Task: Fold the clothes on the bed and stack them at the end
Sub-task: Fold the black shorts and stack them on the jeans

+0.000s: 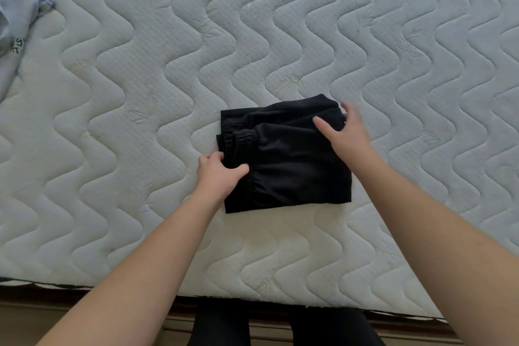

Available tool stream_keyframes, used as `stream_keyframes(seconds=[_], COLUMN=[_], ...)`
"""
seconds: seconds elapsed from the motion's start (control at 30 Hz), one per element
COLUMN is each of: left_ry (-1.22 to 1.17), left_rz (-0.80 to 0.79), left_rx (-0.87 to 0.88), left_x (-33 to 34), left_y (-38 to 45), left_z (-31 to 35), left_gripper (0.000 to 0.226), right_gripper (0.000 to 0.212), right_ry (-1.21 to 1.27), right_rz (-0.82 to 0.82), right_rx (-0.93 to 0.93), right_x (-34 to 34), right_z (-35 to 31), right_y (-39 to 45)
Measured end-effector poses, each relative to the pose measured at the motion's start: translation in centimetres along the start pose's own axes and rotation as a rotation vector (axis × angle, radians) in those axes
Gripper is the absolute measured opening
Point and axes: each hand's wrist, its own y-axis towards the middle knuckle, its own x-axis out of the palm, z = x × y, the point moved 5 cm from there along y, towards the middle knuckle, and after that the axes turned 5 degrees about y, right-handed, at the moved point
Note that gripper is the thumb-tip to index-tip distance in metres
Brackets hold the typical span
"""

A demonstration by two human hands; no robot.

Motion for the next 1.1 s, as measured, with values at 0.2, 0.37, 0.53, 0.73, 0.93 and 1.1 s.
stream_keyframes(seconds=[0.2, 0.37, 0.53, 0.73, 0.93, 1.1], left_ry=[-0.336, -0.372, -0.357, -0.318, -0.238, -0.282], left_rz=[-0.092, 0.040, 0.073, 0.047, 0.103, 0.061], left_rx=[-0.103, -0.139, -0.095, 0.069, 0.198, 0.201], left_x=[0.6, 1.2, 1.5, 1.5, 1.5, 0.9], left_y=[0.4, 0.8, 1.4, 0.3, -1.5, -2.9], left_z=[1.1, 1.7, 1.9, 1.9, 1.4, 1.6], left_gripper=[0.092, 0.101, 0.063, 0.036, 0.038, 0.037], right_gripper=[0.054, 0.071, 0.066, 0.062, 0.061, 0.045], right_ry=[-0.074, -0.244, -0.098, -0.019, -0.127, 0.022], right_rz=[0.129, 0.263, 0.257, 0.157, 0.084, 0.009], right_rx=[0.048, 0.093, 0.102, 0.074, -0.080, -0.092], right_x=[0.7, 0.4, -0.8, -0.3, 0.3, -0.2], right_z=[-0.2, 0.6, 1.6, 5.0, 6.7, 6.2], right_y=[2.3, 1.6, 1.7, -1.0, -2.9, -3.6])
